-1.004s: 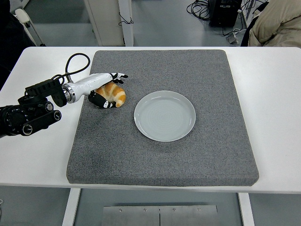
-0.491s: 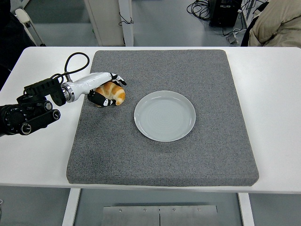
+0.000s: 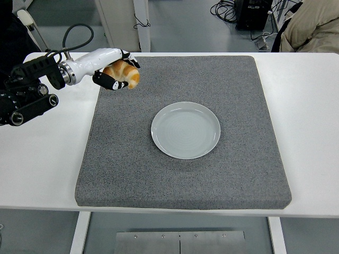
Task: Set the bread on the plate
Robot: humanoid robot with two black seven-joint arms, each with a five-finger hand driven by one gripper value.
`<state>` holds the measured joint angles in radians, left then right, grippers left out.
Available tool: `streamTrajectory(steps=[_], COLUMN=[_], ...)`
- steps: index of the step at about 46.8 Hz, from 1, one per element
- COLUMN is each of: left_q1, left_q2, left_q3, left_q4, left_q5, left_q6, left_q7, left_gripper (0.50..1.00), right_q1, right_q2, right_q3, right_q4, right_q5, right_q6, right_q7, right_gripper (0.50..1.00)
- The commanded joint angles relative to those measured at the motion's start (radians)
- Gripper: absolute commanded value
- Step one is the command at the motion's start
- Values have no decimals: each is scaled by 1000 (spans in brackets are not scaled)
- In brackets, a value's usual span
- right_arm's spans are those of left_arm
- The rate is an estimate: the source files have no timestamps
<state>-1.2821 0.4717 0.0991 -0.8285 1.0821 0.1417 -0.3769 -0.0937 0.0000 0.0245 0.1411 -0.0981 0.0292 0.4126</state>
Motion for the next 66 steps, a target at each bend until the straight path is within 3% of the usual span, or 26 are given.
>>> streamTrajectory(steps=[1,7,25,40,66], left_q1=[-46,-109,-184,-292,-276], left_q2=[19,22,16,2,-222], left_q3=[1,-3,-4,-4,-13], left_q4=[0,0,0,0,-38], left_q5=[2,28,30,47,55], left_q6=[-30,-66,-77,-125,-120], left_q7=[-2,-2,6,9,50], left_gripper=[613,611,611,611,613], right_q1=[0,0,0,0,0], right_q2=[0,0,0,0,0], right_q3=[0,0,0,0,0], right_q4=[0,0,0,0,0], right_q5=[0,0,0,0,0], right_q6=[0,0,0,0,0], right_q7=[0,0,0,0,0], right_gripper=[1000,1000,1000,1000,1000])
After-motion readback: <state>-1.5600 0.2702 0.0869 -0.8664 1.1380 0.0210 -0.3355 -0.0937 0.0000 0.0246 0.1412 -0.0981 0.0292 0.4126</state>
